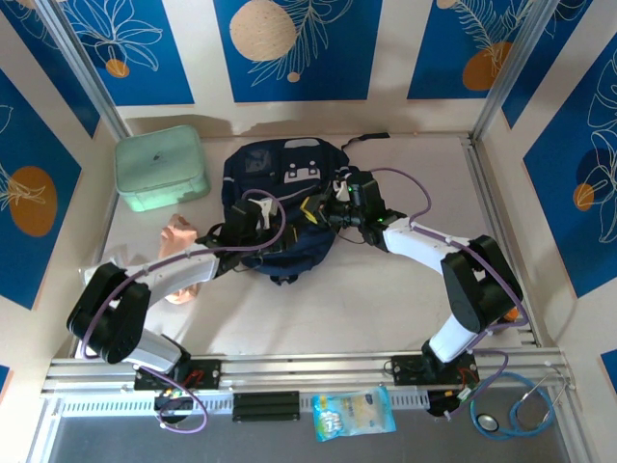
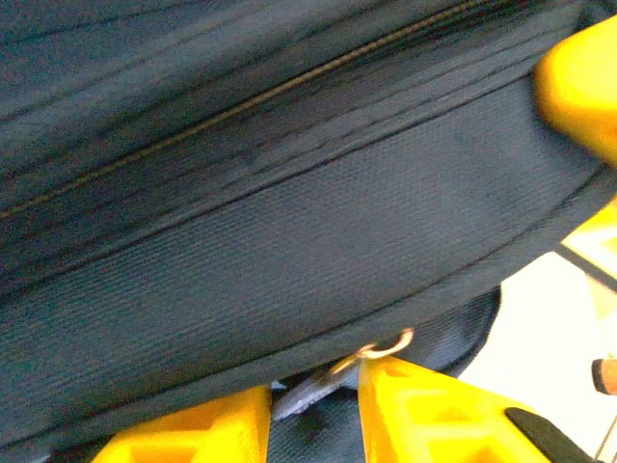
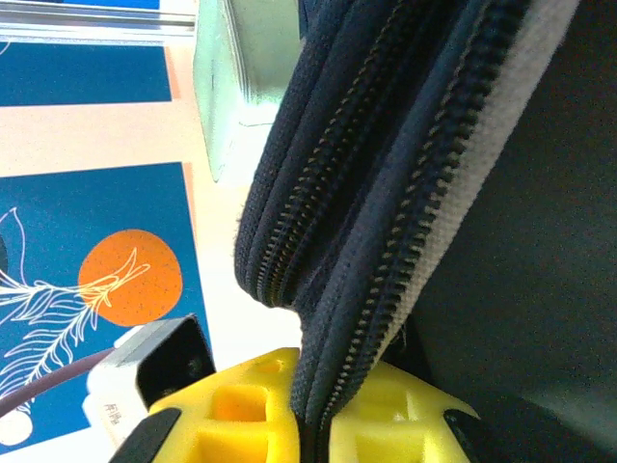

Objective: Pack the student bag
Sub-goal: Unzip the student bag at the top-center of the table.

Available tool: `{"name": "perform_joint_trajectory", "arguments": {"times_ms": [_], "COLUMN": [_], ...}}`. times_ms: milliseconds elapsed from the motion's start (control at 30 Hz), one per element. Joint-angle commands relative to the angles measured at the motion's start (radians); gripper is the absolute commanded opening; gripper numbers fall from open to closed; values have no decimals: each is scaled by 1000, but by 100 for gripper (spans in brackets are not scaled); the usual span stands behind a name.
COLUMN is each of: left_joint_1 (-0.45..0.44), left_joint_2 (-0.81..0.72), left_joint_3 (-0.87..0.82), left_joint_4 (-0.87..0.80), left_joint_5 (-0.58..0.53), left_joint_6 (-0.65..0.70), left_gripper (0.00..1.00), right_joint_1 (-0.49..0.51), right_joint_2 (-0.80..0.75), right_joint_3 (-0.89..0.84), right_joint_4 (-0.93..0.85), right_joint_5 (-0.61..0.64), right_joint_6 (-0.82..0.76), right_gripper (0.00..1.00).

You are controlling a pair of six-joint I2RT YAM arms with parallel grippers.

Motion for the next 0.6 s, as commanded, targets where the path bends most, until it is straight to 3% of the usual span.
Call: {"name": "perform_joint_trajectory", "arguments": {"times_ms": [0, 133, 233, 567], "left_joint_1": [12, 15, 20, 30], "left_joint_2": [-1, 0, 8, 25], "left_joint_3": [-6, -38, -26, -14], "left_joint_4": [218, 289, 229, 177], "left_joint_5": [51, 86, 44, -9], "left_joint_6": [33, 107, 118, 79], "left_gripper": [34, 37, 36, 18], "right_joint_1": [30, 28, 28, 28], "right_joint_2": [-17, -10, -5, -4], "right_joint_3": [27, 27, 27, 28], "right_joint_4": [11, 13, 18, 17], "right_joint_5": [-66, -71, -75, -73], "right_joint_6": [-1, 7, 13, 14], "right_gripper": [9, 9, 9, 9]}}
